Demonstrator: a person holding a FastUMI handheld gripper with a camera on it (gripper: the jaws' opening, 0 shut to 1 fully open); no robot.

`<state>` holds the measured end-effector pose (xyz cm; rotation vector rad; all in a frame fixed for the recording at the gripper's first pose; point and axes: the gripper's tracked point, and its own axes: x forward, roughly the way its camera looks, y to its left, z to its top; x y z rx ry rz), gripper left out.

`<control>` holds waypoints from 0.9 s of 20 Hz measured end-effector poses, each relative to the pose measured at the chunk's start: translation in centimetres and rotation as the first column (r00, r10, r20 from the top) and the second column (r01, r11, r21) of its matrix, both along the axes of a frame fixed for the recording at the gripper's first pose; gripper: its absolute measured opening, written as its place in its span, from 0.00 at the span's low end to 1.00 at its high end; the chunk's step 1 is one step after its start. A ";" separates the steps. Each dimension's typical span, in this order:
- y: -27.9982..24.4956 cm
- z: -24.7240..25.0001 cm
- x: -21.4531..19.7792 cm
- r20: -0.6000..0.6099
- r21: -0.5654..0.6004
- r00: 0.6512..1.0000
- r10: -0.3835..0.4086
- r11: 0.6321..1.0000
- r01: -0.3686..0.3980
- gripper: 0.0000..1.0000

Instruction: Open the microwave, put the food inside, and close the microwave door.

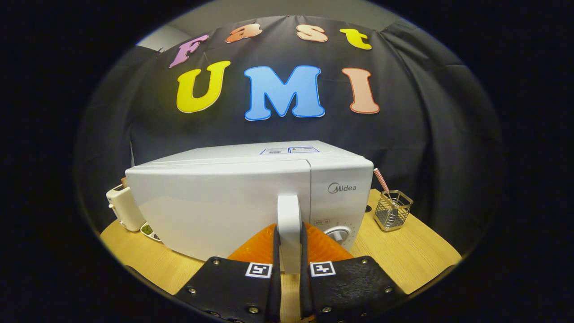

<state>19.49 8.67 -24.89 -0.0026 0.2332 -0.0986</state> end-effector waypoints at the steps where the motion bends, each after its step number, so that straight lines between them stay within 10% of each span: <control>1: 0.0 0.0 0.2 0.002 0.000 1.000 -0.002 1.000 0.002 0.17; 18: 0.1 1.0 -0.5 0.060 -0.039 0.998 -0.011 0.999 0.013 0.23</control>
